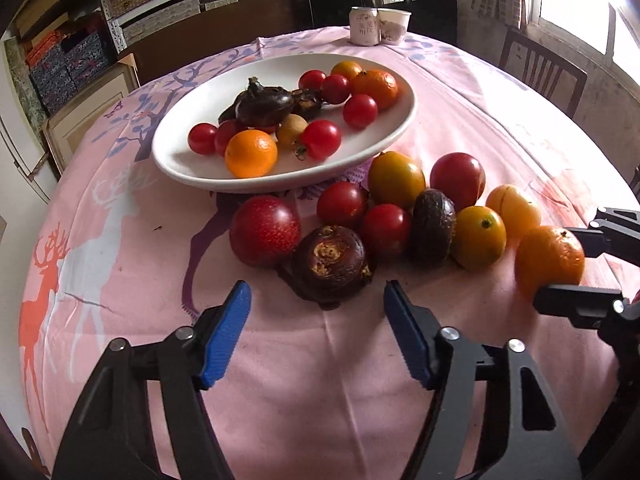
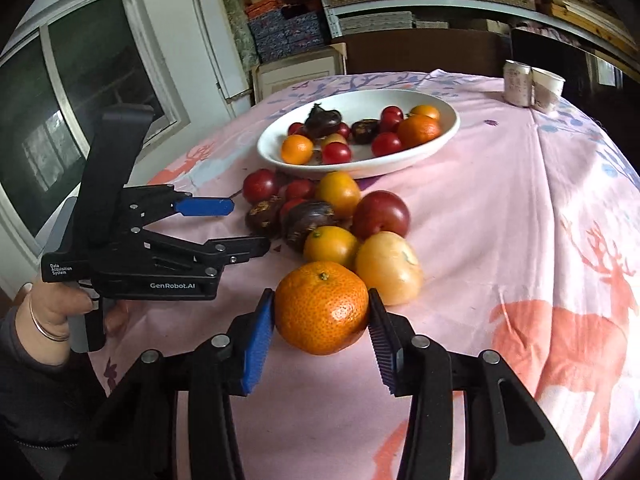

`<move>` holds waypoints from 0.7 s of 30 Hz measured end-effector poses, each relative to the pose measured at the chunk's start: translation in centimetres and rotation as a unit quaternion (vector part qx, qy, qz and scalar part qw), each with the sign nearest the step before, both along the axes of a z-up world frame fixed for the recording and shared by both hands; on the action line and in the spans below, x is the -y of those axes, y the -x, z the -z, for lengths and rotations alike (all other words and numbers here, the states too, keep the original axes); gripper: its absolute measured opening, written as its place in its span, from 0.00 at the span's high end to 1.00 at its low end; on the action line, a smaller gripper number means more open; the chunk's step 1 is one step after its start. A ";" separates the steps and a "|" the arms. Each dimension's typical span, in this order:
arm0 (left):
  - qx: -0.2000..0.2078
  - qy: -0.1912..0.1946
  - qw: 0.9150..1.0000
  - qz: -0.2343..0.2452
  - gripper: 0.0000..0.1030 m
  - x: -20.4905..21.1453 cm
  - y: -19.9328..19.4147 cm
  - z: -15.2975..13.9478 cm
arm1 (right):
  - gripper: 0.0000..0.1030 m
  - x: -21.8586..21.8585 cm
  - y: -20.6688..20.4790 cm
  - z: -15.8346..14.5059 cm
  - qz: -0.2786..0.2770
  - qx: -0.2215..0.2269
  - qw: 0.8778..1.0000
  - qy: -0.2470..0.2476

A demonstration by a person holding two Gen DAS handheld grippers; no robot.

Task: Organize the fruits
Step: 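Grasp a mandarin with the right tool while the left tool grasps a dark purple fruit, then carry both fruits onto the white plate and open both tools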

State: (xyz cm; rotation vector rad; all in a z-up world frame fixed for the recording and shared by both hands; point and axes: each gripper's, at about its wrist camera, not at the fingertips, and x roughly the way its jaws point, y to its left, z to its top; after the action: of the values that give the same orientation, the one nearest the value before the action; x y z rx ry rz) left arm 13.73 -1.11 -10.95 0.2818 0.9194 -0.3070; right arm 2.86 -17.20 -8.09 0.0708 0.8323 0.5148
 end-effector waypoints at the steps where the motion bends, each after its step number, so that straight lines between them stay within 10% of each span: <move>1: -0.002 0.003 1.000 0.003 0.44 0.2 -0.3 0.1 | 0.55 0.7 0.1 0.3 0.004 -0.006 1.000 -0.006; 3: -0.001 0.011 1.000 0.003 0.59 0.4 -0.7 0.0 | 0.55 1.5 0.3 0.5 0.010 -0.013 1.000 -0.019; 21: 0.014 0.064 0.998 0.007 0.60 -0.2 -0.3 -1.5 | 0.55 2.3 0.7 0.2 0.007 -0.003 0.999 -0.052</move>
State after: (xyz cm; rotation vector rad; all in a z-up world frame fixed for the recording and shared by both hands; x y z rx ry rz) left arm 13.98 -0.87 -9.43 0.1741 0.8673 -0.3724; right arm 2.14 -19.45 -8.27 0.1736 0.8094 0.5453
